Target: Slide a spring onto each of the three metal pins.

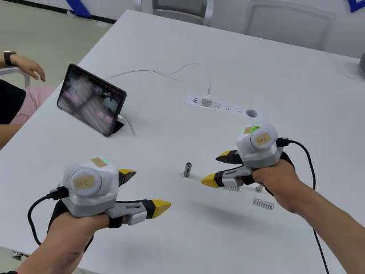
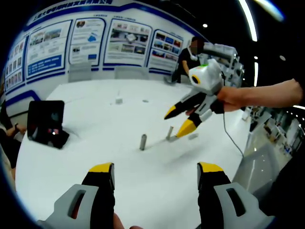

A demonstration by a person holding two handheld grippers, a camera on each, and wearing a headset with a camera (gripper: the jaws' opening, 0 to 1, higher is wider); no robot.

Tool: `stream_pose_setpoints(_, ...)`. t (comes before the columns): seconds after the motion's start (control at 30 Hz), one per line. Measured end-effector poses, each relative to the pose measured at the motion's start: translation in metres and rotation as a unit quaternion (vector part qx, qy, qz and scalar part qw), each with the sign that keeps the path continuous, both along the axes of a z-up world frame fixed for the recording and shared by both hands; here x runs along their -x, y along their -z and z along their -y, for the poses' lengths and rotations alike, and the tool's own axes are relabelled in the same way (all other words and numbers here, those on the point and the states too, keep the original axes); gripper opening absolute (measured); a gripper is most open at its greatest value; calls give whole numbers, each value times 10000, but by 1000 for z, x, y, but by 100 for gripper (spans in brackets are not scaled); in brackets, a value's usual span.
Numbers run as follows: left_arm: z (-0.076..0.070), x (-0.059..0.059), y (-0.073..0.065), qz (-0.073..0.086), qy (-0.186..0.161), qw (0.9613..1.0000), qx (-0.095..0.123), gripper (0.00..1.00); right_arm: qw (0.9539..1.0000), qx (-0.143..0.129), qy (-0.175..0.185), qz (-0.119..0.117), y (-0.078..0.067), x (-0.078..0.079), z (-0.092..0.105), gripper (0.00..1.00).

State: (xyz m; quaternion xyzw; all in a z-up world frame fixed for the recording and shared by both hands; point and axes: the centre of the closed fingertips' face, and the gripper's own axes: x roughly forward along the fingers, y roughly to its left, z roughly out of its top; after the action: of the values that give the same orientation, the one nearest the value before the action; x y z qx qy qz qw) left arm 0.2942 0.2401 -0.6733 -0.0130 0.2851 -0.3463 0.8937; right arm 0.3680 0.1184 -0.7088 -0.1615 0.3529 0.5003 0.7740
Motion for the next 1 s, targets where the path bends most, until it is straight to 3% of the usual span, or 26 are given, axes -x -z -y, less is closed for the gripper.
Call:
stream_pose_setpoints(0.37,13,-6,-1,13,84,10000,-1,72,9989,-216,405,1,-4,13,25,56)
stream_pose_setpoints(1.0,28,-15,1,20,213,9998,-32,73,9925,-518,1102,58,-8,36,70,62)
